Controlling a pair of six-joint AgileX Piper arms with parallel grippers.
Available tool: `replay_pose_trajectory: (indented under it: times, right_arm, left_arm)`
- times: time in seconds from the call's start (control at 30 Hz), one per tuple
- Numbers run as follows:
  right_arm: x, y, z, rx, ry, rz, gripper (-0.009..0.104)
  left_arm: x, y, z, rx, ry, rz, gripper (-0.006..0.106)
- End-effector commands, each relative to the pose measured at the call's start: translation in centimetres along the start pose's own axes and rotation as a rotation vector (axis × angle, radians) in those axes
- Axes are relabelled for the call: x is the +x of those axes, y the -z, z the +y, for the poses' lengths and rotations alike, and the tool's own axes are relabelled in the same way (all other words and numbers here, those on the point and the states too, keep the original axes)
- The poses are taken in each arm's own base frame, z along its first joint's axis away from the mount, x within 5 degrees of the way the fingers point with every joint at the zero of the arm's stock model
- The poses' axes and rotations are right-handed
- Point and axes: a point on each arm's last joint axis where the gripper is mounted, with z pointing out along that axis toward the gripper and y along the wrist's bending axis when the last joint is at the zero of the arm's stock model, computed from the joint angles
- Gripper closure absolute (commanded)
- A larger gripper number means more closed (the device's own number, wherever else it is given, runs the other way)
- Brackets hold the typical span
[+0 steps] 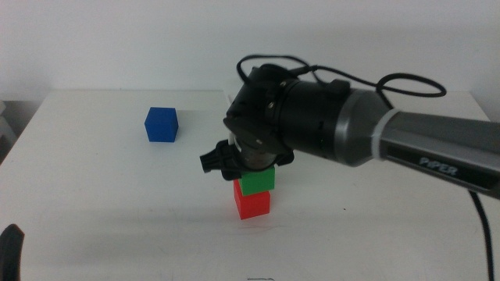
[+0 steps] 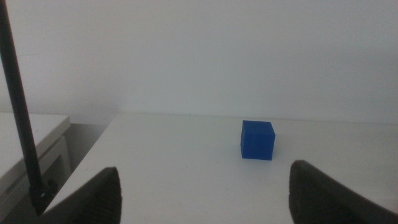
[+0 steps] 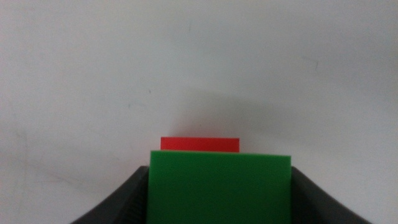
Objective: Stack red cubes first, then green, then blue cubes in a specific spot.
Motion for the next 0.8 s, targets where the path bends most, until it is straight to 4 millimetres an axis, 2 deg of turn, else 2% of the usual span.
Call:
replay_pose_trajectory:
  times: [0.0, 0.57, 0.77]
  right_arm:
    - [-1.5, 2.2, -0.5, -0.018, 0.000, -0.097, 0.096]
    - [-1.1, -0.2, 0.3, -0.015, 0.016, -0.082, 0.096]
    - [-0.9, -0.5, 0.2, 0.004, 0.006, -0.065, 0.096]
  left_arm:
    - [-0.9, 0.2, 0.0, 0.005, 0.017, -0.095, 0.011]
    - [-0.9, 0.2, 0.0, 0.005, 0.017, -0.095, 0.011]
    - [-0.9, 0.2, 0.0, 0.005, 0.017, -0.095, 0.011]
